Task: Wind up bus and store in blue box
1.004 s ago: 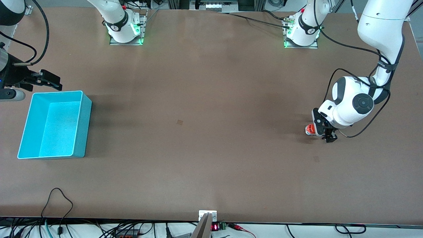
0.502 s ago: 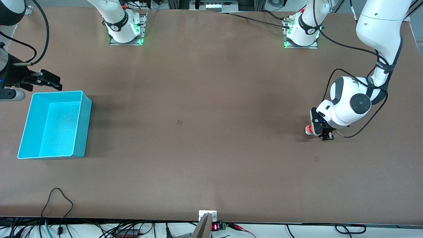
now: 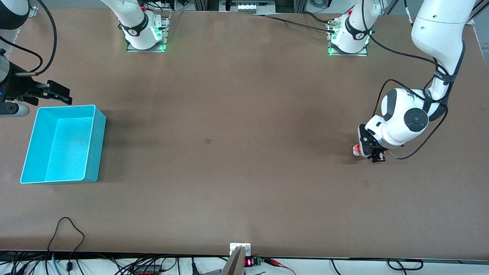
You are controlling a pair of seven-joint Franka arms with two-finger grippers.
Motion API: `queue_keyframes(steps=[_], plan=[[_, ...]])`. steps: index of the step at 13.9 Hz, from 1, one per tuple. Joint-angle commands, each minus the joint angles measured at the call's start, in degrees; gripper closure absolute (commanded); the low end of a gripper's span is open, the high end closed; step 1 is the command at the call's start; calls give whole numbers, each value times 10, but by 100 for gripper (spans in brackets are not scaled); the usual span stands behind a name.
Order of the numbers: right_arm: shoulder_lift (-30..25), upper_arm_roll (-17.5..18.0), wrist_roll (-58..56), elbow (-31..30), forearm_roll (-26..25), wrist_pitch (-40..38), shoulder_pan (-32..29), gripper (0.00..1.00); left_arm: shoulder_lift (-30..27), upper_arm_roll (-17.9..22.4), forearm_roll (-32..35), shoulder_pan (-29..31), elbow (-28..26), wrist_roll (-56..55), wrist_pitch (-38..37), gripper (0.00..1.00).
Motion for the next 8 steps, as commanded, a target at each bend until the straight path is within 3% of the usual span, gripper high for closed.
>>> queue_keyframes(steps=[1,4,8], plan=[[-2,2,0,5,7,-8,-4,0,-1,-2,10,4,3,9,4,36],[-2,2,0,5,7,-9,-4,0,0,-2,10,7,3,2,5,49],[-2,2,0,5,7,-9,-4,0,0,-2,7,7,3,1,6,58]])
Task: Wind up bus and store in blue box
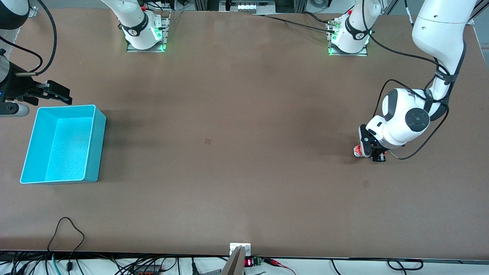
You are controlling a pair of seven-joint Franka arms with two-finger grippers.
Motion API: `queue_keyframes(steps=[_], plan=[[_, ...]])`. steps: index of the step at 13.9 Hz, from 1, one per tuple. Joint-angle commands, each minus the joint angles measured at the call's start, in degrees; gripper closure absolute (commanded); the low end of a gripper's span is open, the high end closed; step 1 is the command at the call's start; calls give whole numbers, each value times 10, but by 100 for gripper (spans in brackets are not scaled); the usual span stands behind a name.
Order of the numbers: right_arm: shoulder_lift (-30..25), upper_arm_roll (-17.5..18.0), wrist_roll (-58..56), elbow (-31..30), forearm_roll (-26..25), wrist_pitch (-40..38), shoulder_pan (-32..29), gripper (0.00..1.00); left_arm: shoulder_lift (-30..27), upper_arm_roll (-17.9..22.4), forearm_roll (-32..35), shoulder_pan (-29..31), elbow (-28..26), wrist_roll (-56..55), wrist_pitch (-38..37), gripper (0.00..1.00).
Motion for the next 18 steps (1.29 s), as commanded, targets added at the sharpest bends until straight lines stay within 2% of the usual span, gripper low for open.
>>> queue_keyframes(steps=[1,10,18], plan=[[-2,2,0,5,7,-9,-4,0,1,-2,7,4,2,1,5,59],[-2,2,0,5,7,-9,-4,0,33,-1,12,15,15,28,4,62],[-3,2,0,5,7,-9,-4,0,70,-2,12,80,47,128,2,65]])
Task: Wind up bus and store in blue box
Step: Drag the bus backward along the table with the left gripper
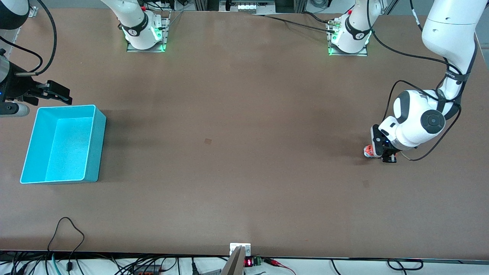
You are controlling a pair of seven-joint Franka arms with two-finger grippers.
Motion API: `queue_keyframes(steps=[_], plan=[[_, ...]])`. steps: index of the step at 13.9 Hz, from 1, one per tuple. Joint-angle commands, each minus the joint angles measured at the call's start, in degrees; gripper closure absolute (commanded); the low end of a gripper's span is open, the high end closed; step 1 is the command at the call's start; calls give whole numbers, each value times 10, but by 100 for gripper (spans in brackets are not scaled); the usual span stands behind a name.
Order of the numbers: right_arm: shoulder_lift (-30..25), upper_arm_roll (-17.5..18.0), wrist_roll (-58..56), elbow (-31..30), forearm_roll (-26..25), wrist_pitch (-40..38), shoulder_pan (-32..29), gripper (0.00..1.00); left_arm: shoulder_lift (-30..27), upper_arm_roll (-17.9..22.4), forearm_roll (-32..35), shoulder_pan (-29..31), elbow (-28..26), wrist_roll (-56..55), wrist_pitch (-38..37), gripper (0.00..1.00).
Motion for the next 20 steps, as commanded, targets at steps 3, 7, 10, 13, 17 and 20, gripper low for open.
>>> queue_keyframes(steps=[3,7,10,13,17,20], plan=[[-3,1,0,5,7,-9,-4,0,67,-3,13,56,29,54,9,65],[-3,2,0,5,7,-9,-4,0,70,-2,12,87,30,66,8,64],[-3,2,0,5,7,-9,-4,0,70,-2,13,99,30,67,5,63],[-3,2,0,5,7,-9,-4,0,56,-5,12,102,35,70,-16,21],[-3,2,0,5,7,-9,-4,0,12,-29,8,95,102,67,-199,0],[-3,2,0,5,7,-9,-4,0,-29,-48,8,90,134,68,-278,0]])
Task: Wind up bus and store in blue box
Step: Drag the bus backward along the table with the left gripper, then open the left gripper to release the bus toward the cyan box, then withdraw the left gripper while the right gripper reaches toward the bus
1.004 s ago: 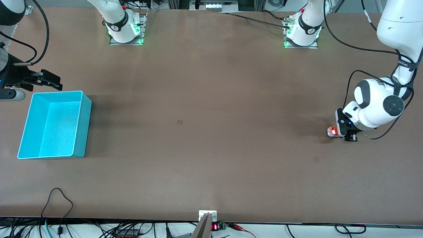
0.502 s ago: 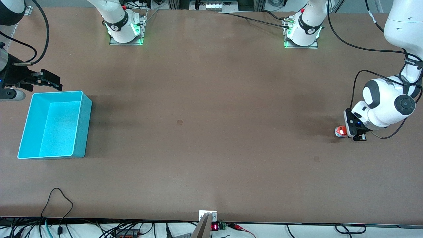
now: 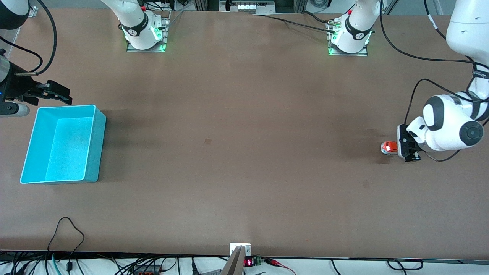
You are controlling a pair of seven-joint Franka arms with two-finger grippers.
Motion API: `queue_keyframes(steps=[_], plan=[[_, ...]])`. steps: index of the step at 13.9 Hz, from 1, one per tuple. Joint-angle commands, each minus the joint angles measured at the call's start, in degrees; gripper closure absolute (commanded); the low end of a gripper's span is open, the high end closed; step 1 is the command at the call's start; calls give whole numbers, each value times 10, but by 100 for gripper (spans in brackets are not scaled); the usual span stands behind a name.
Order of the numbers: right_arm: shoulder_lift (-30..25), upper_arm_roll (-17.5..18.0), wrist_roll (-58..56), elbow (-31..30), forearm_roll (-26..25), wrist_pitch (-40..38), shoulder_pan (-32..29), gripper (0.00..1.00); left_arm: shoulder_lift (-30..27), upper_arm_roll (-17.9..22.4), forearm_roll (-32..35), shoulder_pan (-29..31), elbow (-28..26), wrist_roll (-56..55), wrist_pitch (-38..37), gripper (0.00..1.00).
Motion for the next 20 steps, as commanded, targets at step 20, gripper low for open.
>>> queue_keyframes(steps=[20], plan=[[9,7,6,0,11,-72,32,0,-46,-12,-131,-143,160,-391,-138,0]])
